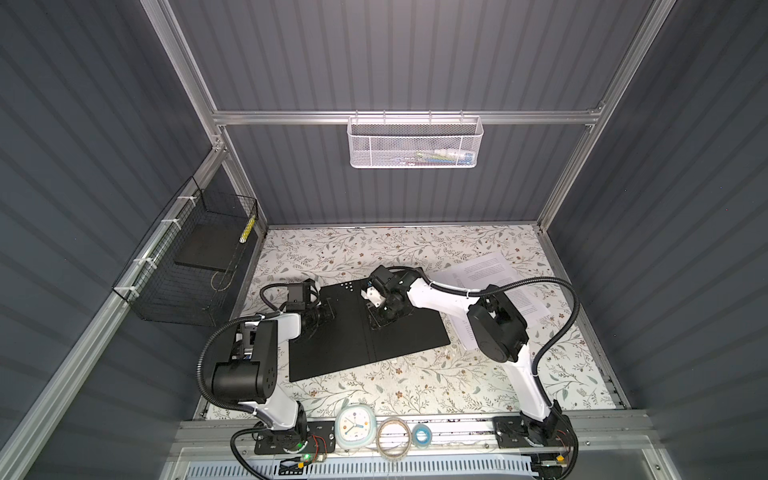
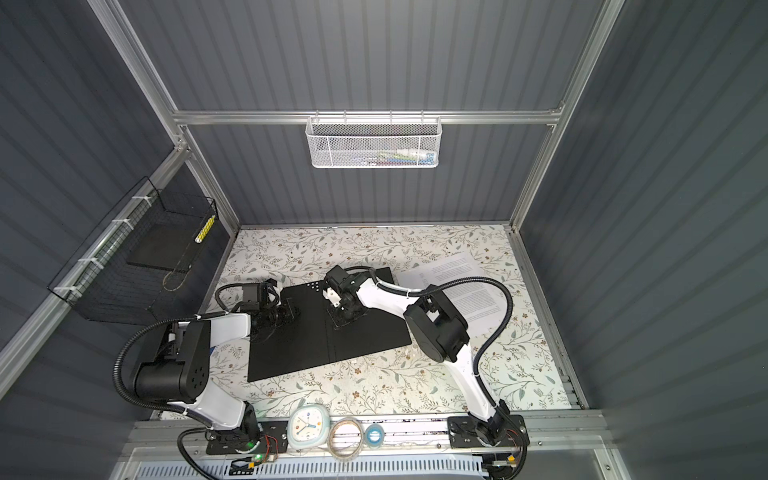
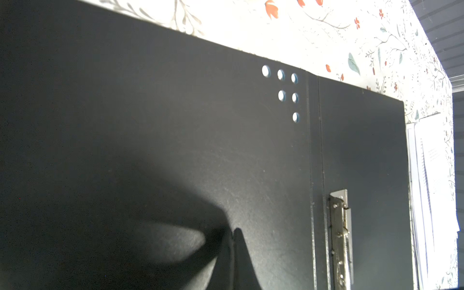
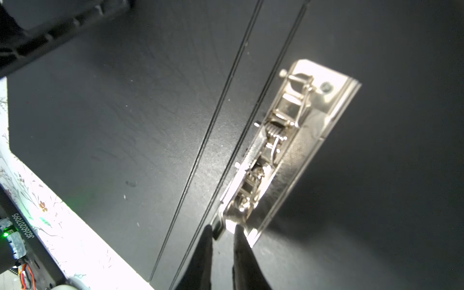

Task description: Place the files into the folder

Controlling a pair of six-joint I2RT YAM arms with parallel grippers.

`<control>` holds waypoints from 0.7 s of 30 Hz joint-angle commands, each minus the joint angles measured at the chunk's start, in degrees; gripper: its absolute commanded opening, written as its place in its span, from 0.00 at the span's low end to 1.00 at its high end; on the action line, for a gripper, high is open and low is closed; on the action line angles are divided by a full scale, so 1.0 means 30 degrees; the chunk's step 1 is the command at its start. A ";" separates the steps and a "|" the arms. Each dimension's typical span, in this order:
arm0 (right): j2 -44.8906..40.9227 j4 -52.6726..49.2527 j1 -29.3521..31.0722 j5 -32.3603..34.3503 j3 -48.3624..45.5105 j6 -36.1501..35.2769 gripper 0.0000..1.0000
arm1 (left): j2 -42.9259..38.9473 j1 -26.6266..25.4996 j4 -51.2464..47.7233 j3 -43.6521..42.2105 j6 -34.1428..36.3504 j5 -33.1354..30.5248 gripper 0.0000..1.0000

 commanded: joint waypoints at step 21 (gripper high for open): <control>0.0553 -0.0568 0.0206 0.1114 0.0127 0.0142 0.07 | 0.0924 0.0066 -0.2363 -0.0340 0.0205 -0.0388 0.02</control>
